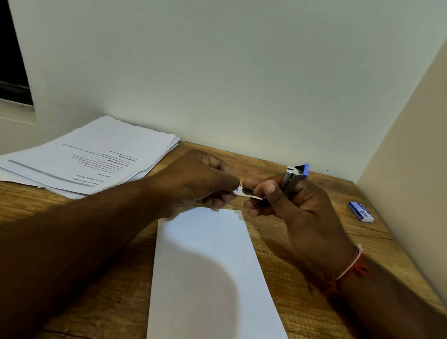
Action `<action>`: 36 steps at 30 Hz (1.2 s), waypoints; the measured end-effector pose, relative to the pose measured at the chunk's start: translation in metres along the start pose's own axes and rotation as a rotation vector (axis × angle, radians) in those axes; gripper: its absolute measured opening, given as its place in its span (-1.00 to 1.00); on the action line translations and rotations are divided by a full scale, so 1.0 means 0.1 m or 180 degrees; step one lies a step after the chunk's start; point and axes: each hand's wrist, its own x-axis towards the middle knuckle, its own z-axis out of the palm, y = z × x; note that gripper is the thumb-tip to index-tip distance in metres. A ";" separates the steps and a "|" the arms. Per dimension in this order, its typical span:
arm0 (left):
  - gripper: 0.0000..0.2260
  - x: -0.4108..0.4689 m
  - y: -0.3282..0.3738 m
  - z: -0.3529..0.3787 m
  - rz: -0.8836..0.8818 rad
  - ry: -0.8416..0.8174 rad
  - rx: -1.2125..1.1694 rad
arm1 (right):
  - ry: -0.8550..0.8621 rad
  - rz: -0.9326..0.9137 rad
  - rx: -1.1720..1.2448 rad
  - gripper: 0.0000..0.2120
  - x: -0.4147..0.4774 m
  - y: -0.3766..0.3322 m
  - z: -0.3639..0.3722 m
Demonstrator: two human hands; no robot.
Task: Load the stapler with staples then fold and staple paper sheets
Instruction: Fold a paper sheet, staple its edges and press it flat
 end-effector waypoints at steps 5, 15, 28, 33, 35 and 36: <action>-0.91 -0.02 -0.01 -0.02 0.0201 -0.0017 0.0160 | -0.0018 -0.0060 -0.0095 -0.66 0.01 -0.01 -0.02; -0.64 -0.24 0.12 0.12 0.2566 0.0183 0.1216 | -0.0053 -0.0148 -0.0856 -0.73 -0.04 -0.12 0.00; -0.85 -0.25 0.10 0.30 0.2657 0.0578 0.1058 | -0.0122 -0.0121 -0.1288 -0.68 -0.04 -0.11 0.05; -0.93 -0.27 0.11 0.32 0.2647 0.0612 0.0974 | -0.0208 -0.0199 -0.1055 -0.74 -0.07 -0.15 0.07; -0.96 -0.27 0.11 0.33 0.2687 0.0599 0.0984 | -0.0234 -0.0238 -0.0998 -0.71 -0.08 -0.16 0.07; -0.96 -0.28 0.12 0.33 0.2717 0.0594 0.0982 | -0.0258 -0.0268 -0.0949 -0.70 -0.08 -0.16 0.07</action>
